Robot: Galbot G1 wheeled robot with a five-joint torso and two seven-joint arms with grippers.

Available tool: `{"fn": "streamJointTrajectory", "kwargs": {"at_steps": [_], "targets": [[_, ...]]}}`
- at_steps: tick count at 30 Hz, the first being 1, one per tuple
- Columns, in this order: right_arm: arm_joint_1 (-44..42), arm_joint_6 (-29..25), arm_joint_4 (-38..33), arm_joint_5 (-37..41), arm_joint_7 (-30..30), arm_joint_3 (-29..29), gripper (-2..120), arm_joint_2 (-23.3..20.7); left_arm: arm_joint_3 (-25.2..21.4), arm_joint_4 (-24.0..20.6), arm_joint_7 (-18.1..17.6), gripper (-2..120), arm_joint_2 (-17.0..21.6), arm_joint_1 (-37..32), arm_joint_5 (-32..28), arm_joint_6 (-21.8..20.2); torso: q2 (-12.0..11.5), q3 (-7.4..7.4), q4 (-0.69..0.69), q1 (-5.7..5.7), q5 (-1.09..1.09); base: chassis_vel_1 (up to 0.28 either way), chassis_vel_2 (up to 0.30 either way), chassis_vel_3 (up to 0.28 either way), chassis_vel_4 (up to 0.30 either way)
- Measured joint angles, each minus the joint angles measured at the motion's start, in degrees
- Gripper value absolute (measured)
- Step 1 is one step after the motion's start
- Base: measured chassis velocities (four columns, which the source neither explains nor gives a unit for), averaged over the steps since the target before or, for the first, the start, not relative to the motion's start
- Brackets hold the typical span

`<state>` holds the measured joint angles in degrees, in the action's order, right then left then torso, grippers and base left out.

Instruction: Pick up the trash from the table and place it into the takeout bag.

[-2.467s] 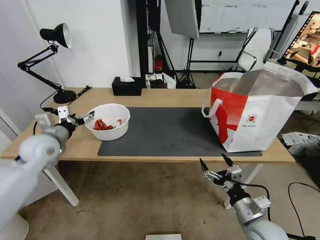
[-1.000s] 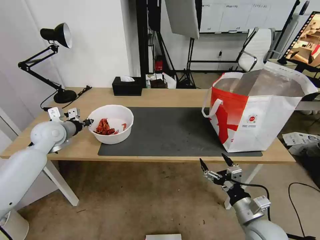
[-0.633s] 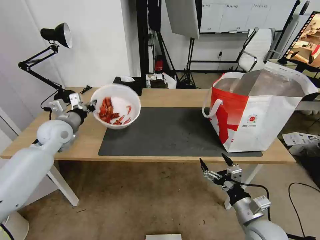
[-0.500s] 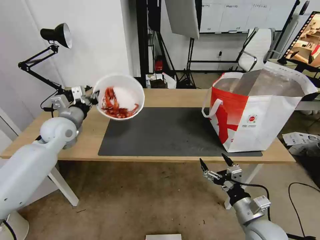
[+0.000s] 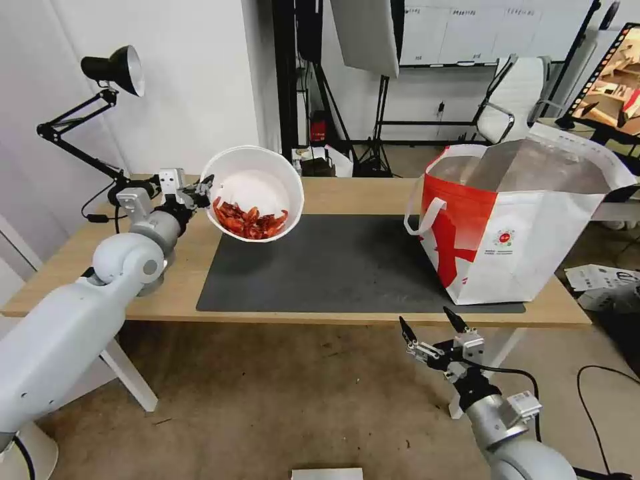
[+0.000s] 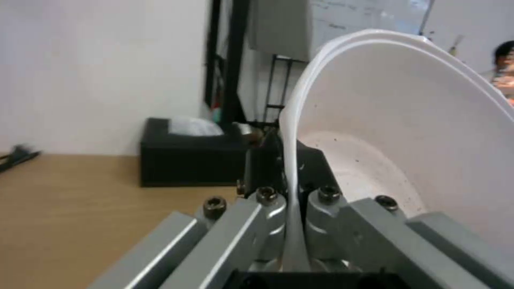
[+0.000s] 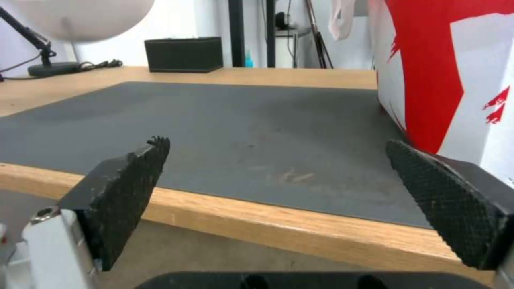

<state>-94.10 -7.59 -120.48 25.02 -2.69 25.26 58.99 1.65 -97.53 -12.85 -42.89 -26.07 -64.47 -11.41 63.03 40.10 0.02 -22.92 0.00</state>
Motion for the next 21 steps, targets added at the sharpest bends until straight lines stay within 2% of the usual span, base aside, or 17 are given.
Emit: {"fn": "streamJointTrajectory", "kwargs": {"at_steps": [1, 4, 5, 7, 8, 11, 12, 15, 16, 19, 20, 21], "targets": [[0.00, 0.00, 0.00, 0.00, 0.00, 0.00, 100, 0.00, 0.00, 0.00, 0.00, 0, 0.00, 0.00, 0.00, 0.00, 0.00, 0.00, 0.00, 0.00, 0.00, 0.000, 0.000, 0.000, 0.000], [0.00, 0.00, 0.00, 0.00, 0.00, 0.00, 100, 0.00, 7.06, 0.75, -2.18, 0, -3.29, 9.03, -3.47, -1.26, 0.00, 0.00, -0.03, 0.00, -0.01, 0.000, 0.000, 0.000, 0.000], [0.00, 0.00, 0.00, 0.00, 0.00, 0.00, 100, 0.00, 7.06, 0.75, -2.18, 0, -3.29, 9.03, -3.47, -1.26, 0.00, 0.00, -0.03, 0.00, -0.01, 0.000, 0.000, 0.000, 0.000], [0.00, 0.00, 0.00, 0.01, -0.01, 0.00, 100, 0.00, 12.04, 2.49, -3.38, 0, -6.05, 14.80, -5.24, -1.56, 0.00, 0.00, -0.02, 0.00, -0.02, 0.000, 0.000, 0.000, 0.000], [0.00, 0.00, 0.00, 0.01, -0.01, 0.00, 100, 0.00, 12.04, 2.49, -3.38, 0, -6.05, 14.80, -5.24, -1.56, 0.00, 0.00, -0.02, 0.00, -0.02, 0.000, 0.000, 0.000, 0.000], [0.00, 0.00, 0.00, 0.01, 0.00, -0.01, 100, 0.00, 17.97, 6.00, -4.79, 0, -11.84, 23.75, -7.25, -1.80, -0.01, 0.00, -0.03, -0.01, -0.04, 0.000, 0.000, 0.000, 0.000], [0.00, 0.00, 0.00, 0.01, 0.00, -0.01, 100, 0.00, 17.97, 6.00, -4.79, 0, -11.84, 23.75, -7.25, -1.80, -0.01, 0.00, -0.03, -0.01, -0.04, 0.000, 0.000, 0.000, 0.000], [0.00, 0.00, 0.00, 0.00, 0.00, -0.01, 100, 0.00, 21.60, 9.73, -5.77, 0, -18.38, 30.59, -8.88, -1.98, -0.01, 0.00, -0.04, -0.01, -0.03, 0.000, 0.000, 0.000, 0.000], [0.00, 0.00, 0.00, 0.00, 0.00, -0.01, 100, 0.00, 21.60, 9.73, -5.77, 0, -18.38, 30.59, -8.88, -1.98, -0.01, 0.00, -0.04, -0.01, -0.03, 0.000, 0.000, 0.000, 0.000], [0.00, 0.00, 0.00, 0.00, -0.01, 0.00, 100, -0.01, 23.54, 14.22, -6.22, 0, -24.69, 35.00, -9.52, -2.14, -0.01, 0.00, -0.04, -0.01, -0.03, 0.000, 0.000, 0.000, 0.000], [0.00, 0.00, 0.00, 0.00, -0.01, 0.00, 100, -0.01, 23.54, 14.22, -6.22, 0, -24.69, 35.00, -9.52, -2.14, -0.01, 0.00, -0.04, -0.01, -0.03, 0.000, 0.000, 0.000, 0.000], [0.00, 0.00, 0.00, 0.00, 0.00, 0.00, 100, -0.01, 23.97, 16.32, -6.22, 0, -26.99, 36.25, -9.57, -2.18, -0.01, 0.00, -0.03, -0.01, -0.03, 0.000, 0.000, 0.000, 0.000]]}}
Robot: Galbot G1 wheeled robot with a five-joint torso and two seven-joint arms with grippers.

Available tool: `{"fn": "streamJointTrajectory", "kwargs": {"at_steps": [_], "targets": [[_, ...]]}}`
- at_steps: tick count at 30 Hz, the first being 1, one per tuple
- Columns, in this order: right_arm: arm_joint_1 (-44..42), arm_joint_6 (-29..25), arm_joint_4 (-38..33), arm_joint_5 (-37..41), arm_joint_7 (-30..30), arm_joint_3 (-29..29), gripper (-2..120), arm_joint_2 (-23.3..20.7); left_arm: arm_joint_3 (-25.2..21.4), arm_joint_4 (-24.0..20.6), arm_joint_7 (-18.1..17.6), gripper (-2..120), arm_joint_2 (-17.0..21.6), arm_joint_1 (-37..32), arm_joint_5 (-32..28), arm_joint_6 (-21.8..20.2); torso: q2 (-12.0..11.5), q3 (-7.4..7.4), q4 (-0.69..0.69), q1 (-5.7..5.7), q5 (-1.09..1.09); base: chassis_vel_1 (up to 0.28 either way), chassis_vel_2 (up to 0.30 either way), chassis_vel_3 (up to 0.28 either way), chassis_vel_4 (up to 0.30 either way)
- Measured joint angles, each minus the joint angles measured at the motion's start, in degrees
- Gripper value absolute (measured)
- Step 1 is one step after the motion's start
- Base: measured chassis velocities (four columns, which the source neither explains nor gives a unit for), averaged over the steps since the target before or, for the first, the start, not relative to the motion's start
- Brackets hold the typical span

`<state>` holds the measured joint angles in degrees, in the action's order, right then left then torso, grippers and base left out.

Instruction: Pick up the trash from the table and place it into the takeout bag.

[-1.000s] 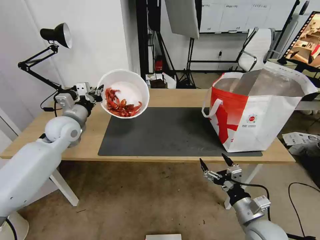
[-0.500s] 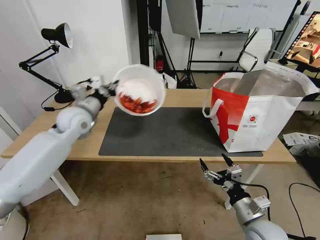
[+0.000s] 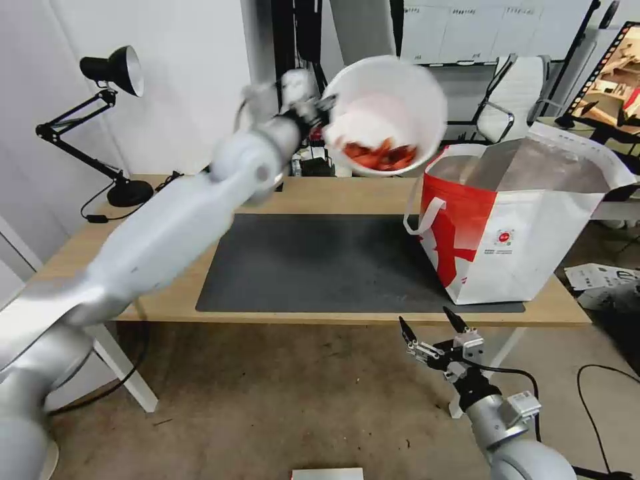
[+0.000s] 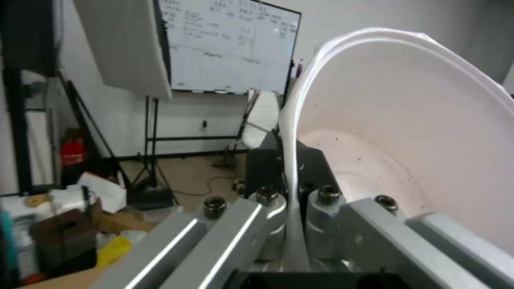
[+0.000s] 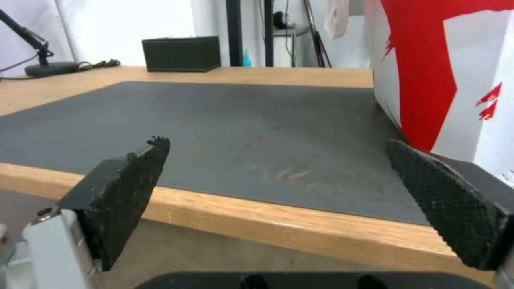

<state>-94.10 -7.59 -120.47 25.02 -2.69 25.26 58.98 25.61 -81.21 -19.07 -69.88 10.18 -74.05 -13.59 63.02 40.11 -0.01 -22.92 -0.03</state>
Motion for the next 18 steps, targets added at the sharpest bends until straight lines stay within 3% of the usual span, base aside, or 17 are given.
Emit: {"fn": "streamJointTrajectory", "kwargs": {"at_steps": [2, 5, 7, 10, 18], "targets": [[0.01, 0.00, 0.00, 0.00, 0.01, 0.00, 100, 0.01, 0.83, 4.05, -0.20, 0, -4.55, 1.70, 0.15, -0.10, 0.00, 0.01, 0.01, 0.00, 0.01, 0.000, 0.000, 0.000, 0.000], [0.01, 0.01, 0.00, 0.00, 0.01, 0.00, 100, 0.00, 1.19, 6.62, -0.20, 0, -7.07, 2.47, 0.49, -0.13, 0.00, 0.00, 0.01, 0.00, 0.01, 0.000, 0.000, 0.000, 0.000], [0.01, 0.00, 0.00, 0.00, 0.00, 0.00, 100, 0.00, 2.02, 11.72, -0.19, 0, -12.09, 3.50, 1.80, -0.16, 0.00, 0.00, -0.01, 0.00, 0.00, 0.000, 0.000, 0.000, 0.000], [0.00, 0.01, 0.00, 0.00, 0.00, 0.00, 100, 0.00, 2.99, 14.81, 0.03, 0, -15.44, 3.67, 3.48, -0.04, 0.00, 0.00, -0.01, 0.00, 0.00, 0.000, 0.000, 0.000, 0.000], [0.00, 0.00, 0.00, 0.00, 0.00, 0.00, 100, 0.00, 5.42, 15.83, 0.66, 0, -17.88, 1.86, 9.35, 3.61, 0.00, 0.00, 0.02, 0.00, 0.02, 0.000, 0.000, 0.000, 0.000]]}}
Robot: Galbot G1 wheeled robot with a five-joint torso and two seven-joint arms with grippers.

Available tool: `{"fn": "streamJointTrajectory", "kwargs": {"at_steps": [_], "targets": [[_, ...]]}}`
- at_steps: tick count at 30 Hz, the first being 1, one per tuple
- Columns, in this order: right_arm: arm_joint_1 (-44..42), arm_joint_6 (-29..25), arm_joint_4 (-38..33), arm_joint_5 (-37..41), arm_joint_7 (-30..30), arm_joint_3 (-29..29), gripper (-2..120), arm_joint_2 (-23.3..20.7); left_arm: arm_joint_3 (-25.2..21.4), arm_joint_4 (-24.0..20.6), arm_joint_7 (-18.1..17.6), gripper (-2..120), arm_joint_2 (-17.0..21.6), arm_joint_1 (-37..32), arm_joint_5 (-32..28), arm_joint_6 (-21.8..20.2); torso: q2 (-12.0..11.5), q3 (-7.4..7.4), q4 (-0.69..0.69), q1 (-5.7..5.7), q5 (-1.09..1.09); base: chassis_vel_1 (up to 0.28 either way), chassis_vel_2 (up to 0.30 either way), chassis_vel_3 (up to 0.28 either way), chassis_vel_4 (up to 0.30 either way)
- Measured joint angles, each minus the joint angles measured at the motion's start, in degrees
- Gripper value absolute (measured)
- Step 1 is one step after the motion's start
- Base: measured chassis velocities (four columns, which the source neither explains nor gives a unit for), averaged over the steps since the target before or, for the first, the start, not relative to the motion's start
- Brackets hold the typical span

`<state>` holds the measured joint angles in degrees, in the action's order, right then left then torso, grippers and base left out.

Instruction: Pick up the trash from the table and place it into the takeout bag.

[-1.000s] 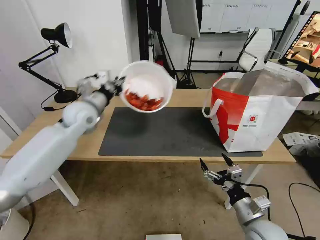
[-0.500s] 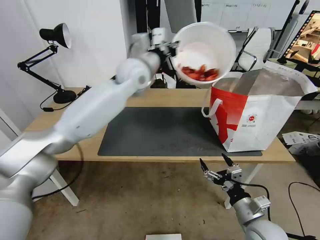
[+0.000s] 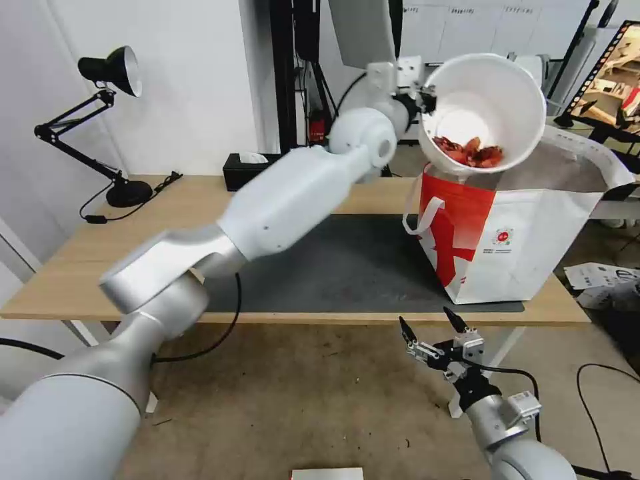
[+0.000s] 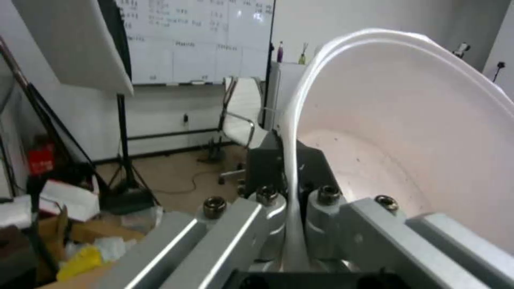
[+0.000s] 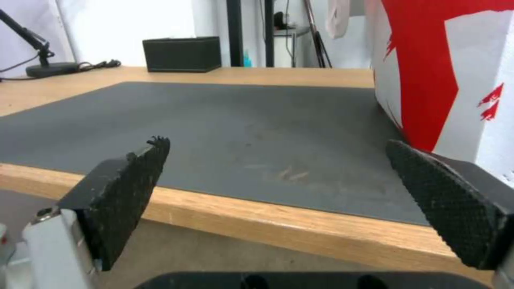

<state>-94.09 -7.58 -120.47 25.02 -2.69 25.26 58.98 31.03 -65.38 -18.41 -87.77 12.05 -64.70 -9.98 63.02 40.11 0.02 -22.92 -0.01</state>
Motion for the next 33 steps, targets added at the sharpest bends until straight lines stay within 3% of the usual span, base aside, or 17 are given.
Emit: {"fn": "streamJointTrajectory", "kwargs": {"at_steps": [7, 18, 33], "targets": [[0.00, 0.00, 0.00, 0.00, 0.00, 0.00, 100, 0.00, 2.03, 1.35, -0.24, 0, -1.21, -1.35, 8.43, 5.41, 0.00, 0.00, -0.02, 0.00, 0.01, 0.000, 0.000, 0.000, 0.000], [0.00, -0.01, 0.00, 0.00, 0.00, 0.00, 100, 0.00, 5.87, -2.50, 4.81, 0, 1.17, -2.45, 6.32, 2.98, 0.00, 0.00, -0.01, 0.00, 0.02, 0.000, 0.000, 0.000, 0.000], [0.00, -0.01, 0.00, 0.00, 0.00, 0.00, 100, 0.00, 9.08, 1.16, 7.00, 0, -2.65, -3.86, 5.93, 1.37, 0.00, -0.01, -0.02, 0.00, 0.01, 0.000, 0.000, 0.000, 0.000]]}}
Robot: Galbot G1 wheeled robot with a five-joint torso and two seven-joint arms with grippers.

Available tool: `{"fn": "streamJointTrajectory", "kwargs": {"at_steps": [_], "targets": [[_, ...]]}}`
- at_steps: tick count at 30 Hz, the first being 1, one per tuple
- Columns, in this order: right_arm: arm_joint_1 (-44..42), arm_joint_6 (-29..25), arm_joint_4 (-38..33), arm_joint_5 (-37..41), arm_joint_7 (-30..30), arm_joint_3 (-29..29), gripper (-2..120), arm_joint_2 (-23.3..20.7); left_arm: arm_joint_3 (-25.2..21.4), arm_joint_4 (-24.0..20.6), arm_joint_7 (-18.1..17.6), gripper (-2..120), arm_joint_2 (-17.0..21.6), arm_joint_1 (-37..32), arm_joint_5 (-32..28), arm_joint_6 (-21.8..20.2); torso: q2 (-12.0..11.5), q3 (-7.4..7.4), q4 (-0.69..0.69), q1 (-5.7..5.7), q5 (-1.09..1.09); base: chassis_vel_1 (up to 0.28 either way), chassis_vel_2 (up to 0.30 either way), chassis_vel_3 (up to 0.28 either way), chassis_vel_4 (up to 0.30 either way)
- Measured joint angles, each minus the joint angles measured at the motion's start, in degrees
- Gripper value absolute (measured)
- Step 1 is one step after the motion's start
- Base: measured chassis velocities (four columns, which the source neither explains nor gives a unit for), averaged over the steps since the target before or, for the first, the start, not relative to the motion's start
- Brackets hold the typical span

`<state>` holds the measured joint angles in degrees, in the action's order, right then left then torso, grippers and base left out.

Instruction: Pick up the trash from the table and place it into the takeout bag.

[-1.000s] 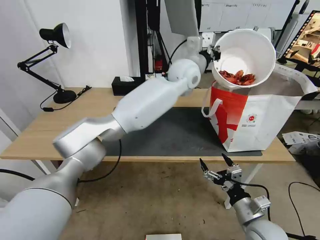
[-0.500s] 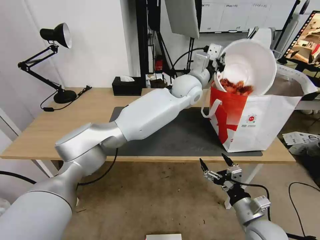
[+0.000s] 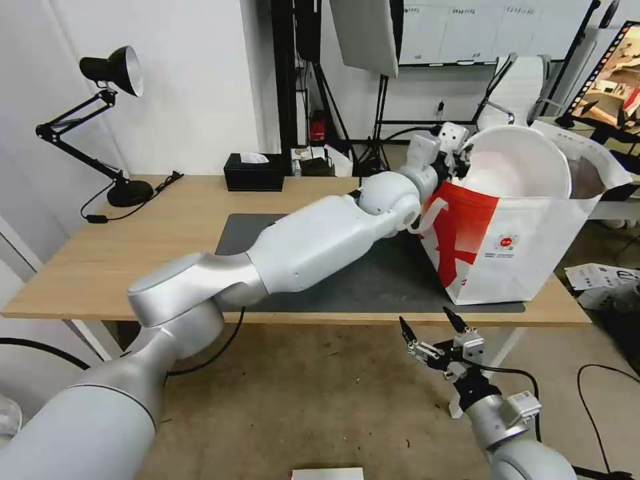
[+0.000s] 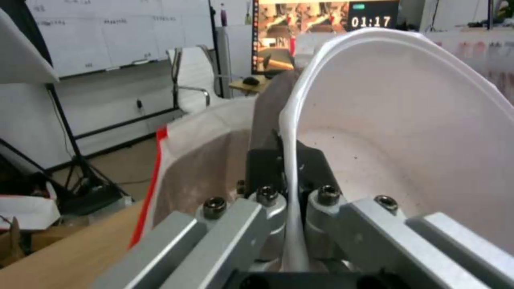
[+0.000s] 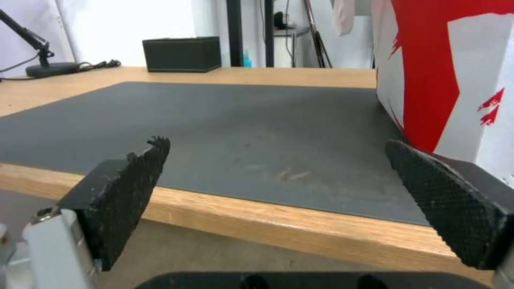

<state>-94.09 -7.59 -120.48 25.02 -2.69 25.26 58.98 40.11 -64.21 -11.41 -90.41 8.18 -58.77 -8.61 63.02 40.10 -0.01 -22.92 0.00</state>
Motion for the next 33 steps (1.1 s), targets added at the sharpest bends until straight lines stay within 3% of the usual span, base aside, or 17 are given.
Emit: {"fn": "streamJointTrajectory", "kwargs": {"at_steps": [3, 6, 14, 22, 25, 26, 30, 31, 33], "targets": [[0.00, 0.00, 0.00, 0.00, 0.00, 0.00, 100, 0.00, 0.54, -0.25, 0.17, 0, 0.18, -0.21, 0.00, -0.86, 0.00, 0.00, 0.00, 0.01, 0.00, 0.000, 0.000, 0.000, 0.000], [0.00, 0.00, 0.00, 0.00, 0.00, 0.00, 100, 0.01, 1.36, -1.04, 0.09, 7, 0.65, -0.29, 0.14, -1.95, 0.00, 0.00, 0.02, 0.00, 0.00, 0.000, 0.000, 0.000, 0.000], [0.00, 0.00, 0.00, 0.00, 0.00, 0.00, 100, 0.00, 1.31, -2.38, -0.17, 40, 0.31, -0.65, -4.68, -3.65, 0.00, 0.00, 0.00, 0.00, 0.00, 0.000, 0.000, 0.000, 0.000], [0.00, 0.00, 0.00, 0.00, 0.00, 0.00, 100, 0.00, 0.53, -3.47, -1.51, 66, 1.82, -0.65, -1.91, -2.03, 0.00, 0.00, 0.00, 0.00, 0.00, 0.000, 0.000, 0.000, 0.000], [0.00, 0.00, 0.00, 0.00, 0.00, 0.00, 100, 0.00, -1.01, -5.91, -1.97, 81, 3.79, -0.65, 1.03, -0.49, 0.00, 0.00, 0.02, 0.00, 0.01, 0.000, 0.000, 0.000, 0.000], [0.00, 0.00, 0.00, 0.00, 0.00, 0.00, 100, 0.00, -1.01, -5.91, -1.97, 81, 3.79, -0.65, 1.03, -0.49, 0.00, 0.00, 0.02, 0.00, 0.01, 0.000, 0.000, 0.000, 0.000], [-0.01, 0.00, 0.00, 0.00, 0.00, 0.00, 100, 0.00, -3.99, -13.66, -3.77, 97, 9.33, -0.48, 1.15, 0.08, 0.01, 0.00, -0.01, 0.00, 0.01, 0.000, 0.000, 0.000, 0.000], [-0.01, 0.00, 0.00, 0.00, 0.00, 0.00, 100, 0.00, -3.99, -13.66, -3.77, 97, 9.33, -0.48, 1.15, 0.08, 0.01, 0.00, -0.01, 0.00, 0.01, 0.000, 0.000, 0.000, 0.000], [0.00, -0.01, 0.00, 0.00, 0.00, 0.00, 100, 0.01, -4.98, -17.44, -4.59, 99, 12.83, -0.83, 1.11, 0.09, 0.01, 0.00, -0.01, 0.00, 0.02, 0.000, 0.000, 0.000, 0.000]]}}
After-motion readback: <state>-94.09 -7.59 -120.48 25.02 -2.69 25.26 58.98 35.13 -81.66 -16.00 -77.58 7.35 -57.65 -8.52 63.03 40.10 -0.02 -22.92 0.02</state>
